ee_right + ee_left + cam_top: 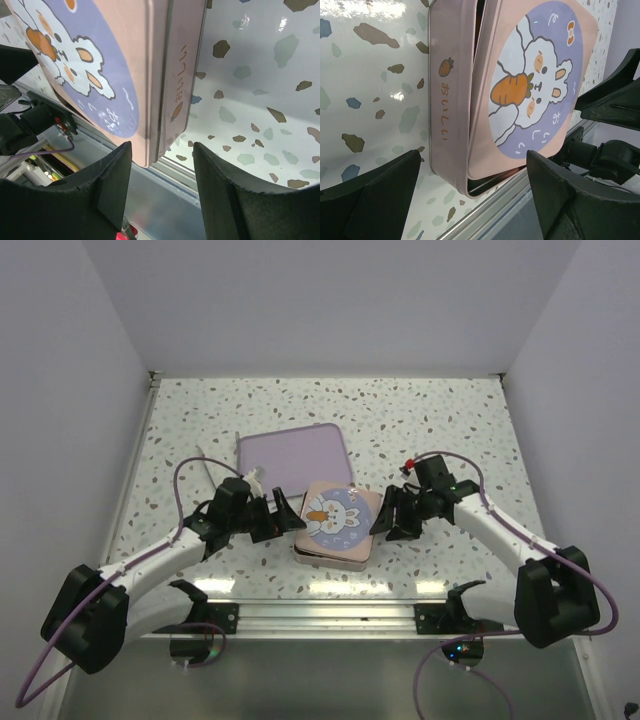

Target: Pack the cookies

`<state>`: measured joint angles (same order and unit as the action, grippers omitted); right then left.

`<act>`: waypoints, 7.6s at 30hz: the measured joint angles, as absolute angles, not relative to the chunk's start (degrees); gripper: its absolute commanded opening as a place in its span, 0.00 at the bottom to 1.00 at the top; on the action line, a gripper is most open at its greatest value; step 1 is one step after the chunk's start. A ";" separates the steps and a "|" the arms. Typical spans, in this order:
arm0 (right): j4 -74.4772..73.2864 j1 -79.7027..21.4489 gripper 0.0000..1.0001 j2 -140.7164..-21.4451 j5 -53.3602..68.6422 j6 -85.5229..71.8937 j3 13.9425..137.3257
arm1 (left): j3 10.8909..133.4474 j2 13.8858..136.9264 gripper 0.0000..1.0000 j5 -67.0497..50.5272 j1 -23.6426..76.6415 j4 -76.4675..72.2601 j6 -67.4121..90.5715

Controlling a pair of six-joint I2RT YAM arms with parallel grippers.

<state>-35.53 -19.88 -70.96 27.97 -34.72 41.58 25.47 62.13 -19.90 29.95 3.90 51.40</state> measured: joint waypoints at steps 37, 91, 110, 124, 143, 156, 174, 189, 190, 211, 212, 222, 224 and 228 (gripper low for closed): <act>-36.12 -17.34 0.40 -92.14 22.59 -28.42 58.72 | 34.57 63.59 0.94 -19.20 29.28 7.79 49.89; -33.10 -24.08 0.37 -73.87 27.20 -36.10 40.88 | 21.82 63.86 0.75 -21.67 29.82 -0.54 50.22; -32.80 -26.00 0.37 -68.55 27.86 -38.79 35.86 | 15.92 53.39 0.72 -20.71 32.27 2.61 53.25; -41.89 -26.26 0.37 -64.34 22.37 -37.34 42.89 | 14.35 48.73 0.69 -19.05 32.49 5.52 55.11; -28.40 -28.75 0.15 -73.93 28.23 -42.52 52.36 | 12.19 47.07 0.58 -18.57 32.67 5.13 60.88; -4.73 -34.24 0.04 -85.76 33.36 -51.31 40.64 | 11.77 49.06 0.58 -19.35 32.67 2.66 61.87; -18.11 -35.90 0.24 -80.84 29.45 -47.33 51.94 | 13.21 48.71 0.68 -17.45 32.71 7.42 61.30; -37.52 -35.90 0.68 -59.70 20.43 -36.16 66.28 | 41.78 46.87 1.00 2.87 32.71 35.55 51.18; -38.28 -35.90 0.68 -58.06 20.23 -35.94 66.06 | 44.27 46.85 1.00 5.54 32.71 36.95 50.17; -44.23 -35.90 0.77 -42.52 12.32 -35.62 63.22 | 13.69 19.84 1.00 49.21 32.71 10.81 20.43; -44.36 -35.90 0.78 -42.63 11.44 -35.62 63.13 | 10.76 19.57 1.00 50.02 32.71 7.29 18.52; -43.44 -35.90 0.96 -40.34 2.09 -34.81 58.43 | 2.20 31.75 1.00 49.65 28.16 -24.84 8.21; -42.94 -35.90 0.97 -38.79 0.86 -34.44 57.21 | 2.20 37.67 1.00 45.47 22.04 -30.85 7.68; -42.37 -35.90 0.98 -36.84 -0.80 -33.87 56.18 | 2.20 49.78 1.00 37.45 12.71 -41.71 6.24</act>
<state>-42.37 -35.90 -36.84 -0.80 -33.87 56.18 2.20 49.78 37.45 12.71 -41.71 6.24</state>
